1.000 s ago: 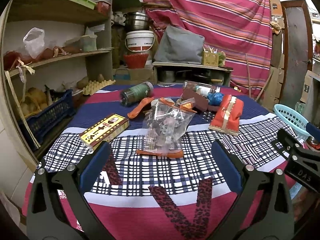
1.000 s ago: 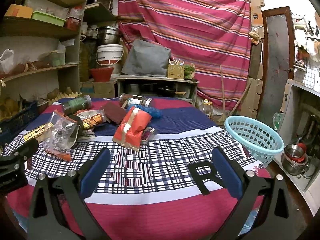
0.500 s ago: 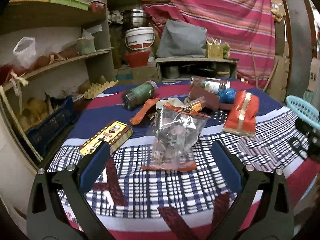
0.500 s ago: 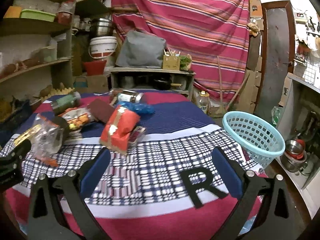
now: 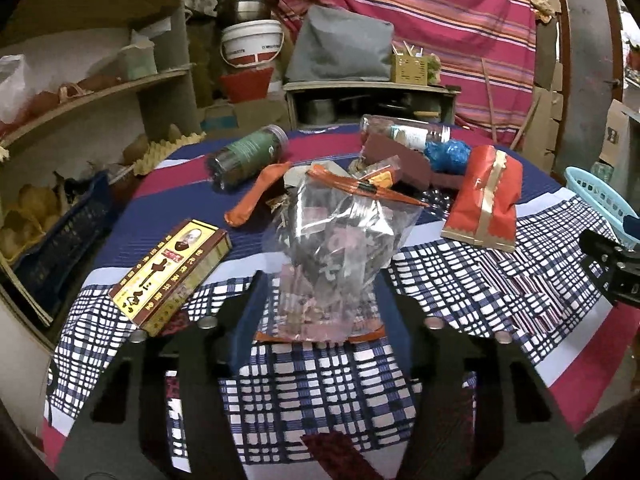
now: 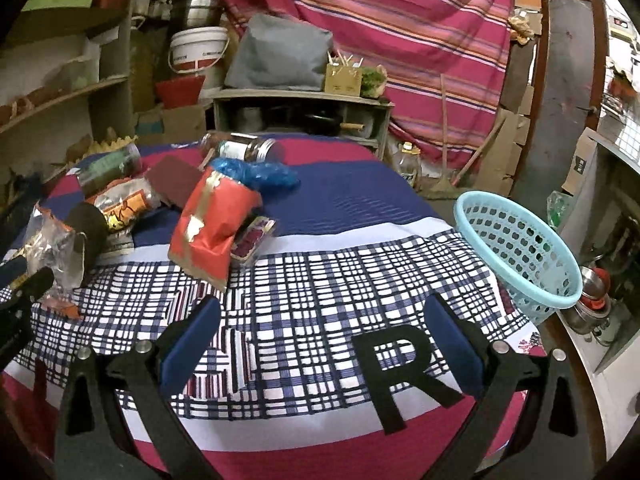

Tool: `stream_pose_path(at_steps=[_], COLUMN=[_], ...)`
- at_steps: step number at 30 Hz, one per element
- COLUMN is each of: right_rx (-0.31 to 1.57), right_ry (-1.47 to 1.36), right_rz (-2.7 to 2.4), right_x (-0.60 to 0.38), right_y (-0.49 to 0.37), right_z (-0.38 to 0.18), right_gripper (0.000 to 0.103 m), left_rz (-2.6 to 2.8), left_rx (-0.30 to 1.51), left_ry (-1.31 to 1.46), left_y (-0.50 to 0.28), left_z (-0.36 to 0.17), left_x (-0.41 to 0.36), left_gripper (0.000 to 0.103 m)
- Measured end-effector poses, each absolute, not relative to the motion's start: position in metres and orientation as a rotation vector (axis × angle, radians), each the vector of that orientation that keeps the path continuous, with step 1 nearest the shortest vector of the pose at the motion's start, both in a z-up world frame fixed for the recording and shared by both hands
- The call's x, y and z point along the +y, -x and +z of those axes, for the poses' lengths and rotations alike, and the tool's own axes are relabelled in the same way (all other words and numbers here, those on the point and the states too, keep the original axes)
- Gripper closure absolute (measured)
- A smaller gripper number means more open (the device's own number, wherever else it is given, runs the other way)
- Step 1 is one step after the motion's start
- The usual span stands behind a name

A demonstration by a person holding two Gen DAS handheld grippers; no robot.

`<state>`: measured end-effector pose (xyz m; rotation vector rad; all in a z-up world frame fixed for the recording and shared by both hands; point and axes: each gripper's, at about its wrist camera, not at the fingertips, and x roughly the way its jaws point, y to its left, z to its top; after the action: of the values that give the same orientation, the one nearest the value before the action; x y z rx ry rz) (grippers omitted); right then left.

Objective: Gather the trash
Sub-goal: 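Grasp the clear orange-sealed bag with left tool while right tool grasps red package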

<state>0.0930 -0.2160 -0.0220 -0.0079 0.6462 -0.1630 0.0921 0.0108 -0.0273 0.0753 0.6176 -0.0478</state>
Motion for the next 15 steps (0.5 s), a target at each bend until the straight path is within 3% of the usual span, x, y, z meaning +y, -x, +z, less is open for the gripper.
stream_pose_path(at_steps=[1,3,6,15], right_rx=[0.648,0.654,0.666,0.677], right_ry=[0.008,0.006,0.000,-0.012], right_rz=[-0.162,-0.164,-0.151,-0.072], right_x=[-0.216,-0.214,-0.212,-0.202], right_y=[-0.094,-0.098,-0.104,-0.136], right_z=[-0.022,-0.023,-0.022,-0.014], right_gripper=[0.004,0.004,0.004,0.004], left_rz=[-0.051,-0.068,-0.085,-0.062], left_rx=[0.616,0.618,0.615,0.563], left_ry=[-0.073,-0.061,-0.054,-0.036], left_y=[-0.092,-0.091,-0.088,-0.081], left_z=[-0.027,-0.024,-0.021,0.008], left_x=[0.011,0.014,0.017,0.033], left_gripper=[0.057,0.074,0.083,0.086])
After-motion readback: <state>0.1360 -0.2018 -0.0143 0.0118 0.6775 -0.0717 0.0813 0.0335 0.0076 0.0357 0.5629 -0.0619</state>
